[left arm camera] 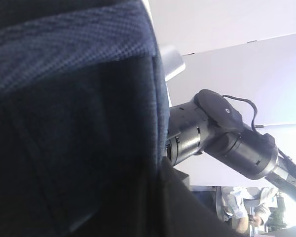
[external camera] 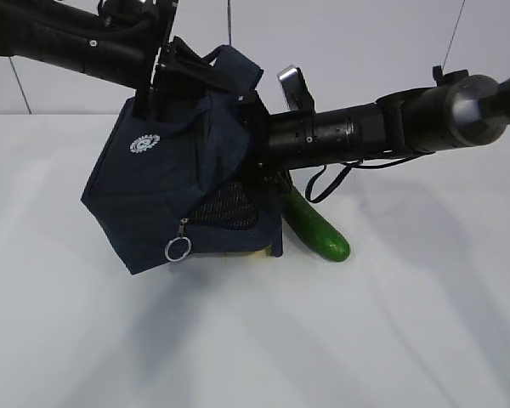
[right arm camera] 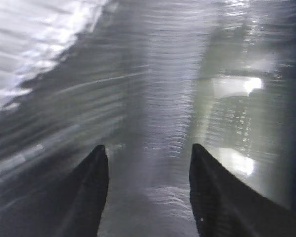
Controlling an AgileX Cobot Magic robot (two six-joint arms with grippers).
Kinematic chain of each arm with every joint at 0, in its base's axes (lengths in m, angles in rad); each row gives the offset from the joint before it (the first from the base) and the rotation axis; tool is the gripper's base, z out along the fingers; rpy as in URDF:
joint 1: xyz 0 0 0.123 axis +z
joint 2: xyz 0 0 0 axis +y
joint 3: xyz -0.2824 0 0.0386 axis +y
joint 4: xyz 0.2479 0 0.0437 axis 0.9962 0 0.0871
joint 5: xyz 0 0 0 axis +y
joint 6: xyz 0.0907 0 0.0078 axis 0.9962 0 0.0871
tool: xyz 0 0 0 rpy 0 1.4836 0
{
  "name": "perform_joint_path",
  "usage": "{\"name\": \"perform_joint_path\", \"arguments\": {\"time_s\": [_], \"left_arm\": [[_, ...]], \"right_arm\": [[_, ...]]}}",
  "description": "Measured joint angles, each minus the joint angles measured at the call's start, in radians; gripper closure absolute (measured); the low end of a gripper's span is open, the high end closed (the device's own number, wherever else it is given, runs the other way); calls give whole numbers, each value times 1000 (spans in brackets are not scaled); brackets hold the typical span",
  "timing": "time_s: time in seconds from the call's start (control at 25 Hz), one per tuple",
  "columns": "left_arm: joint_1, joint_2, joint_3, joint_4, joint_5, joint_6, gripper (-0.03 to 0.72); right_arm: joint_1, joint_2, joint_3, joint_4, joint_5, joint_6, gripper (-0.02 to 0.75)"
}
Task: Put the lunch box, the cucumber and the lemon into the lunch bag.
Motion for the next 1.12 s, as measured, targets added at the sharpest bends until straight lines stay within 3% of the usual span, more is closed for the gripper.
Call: {"name": "perform_joint_path", "arguments": {"time_s": [0.88, 1.0, 1.12], "left_arm": [[39, 4, 0, 19, 8, -8, 696], [68, 4, 0, 51, 17, -24, 696], [109, 4, 0, 78, 18, -34, 696]], "right_arm": [[-2, 0, -19, 69, 123, 20, 316], [-36, -2, -62, 23, 137, 20, 332], [-130, -19, -148, -63, 166, 44, 339]]}}
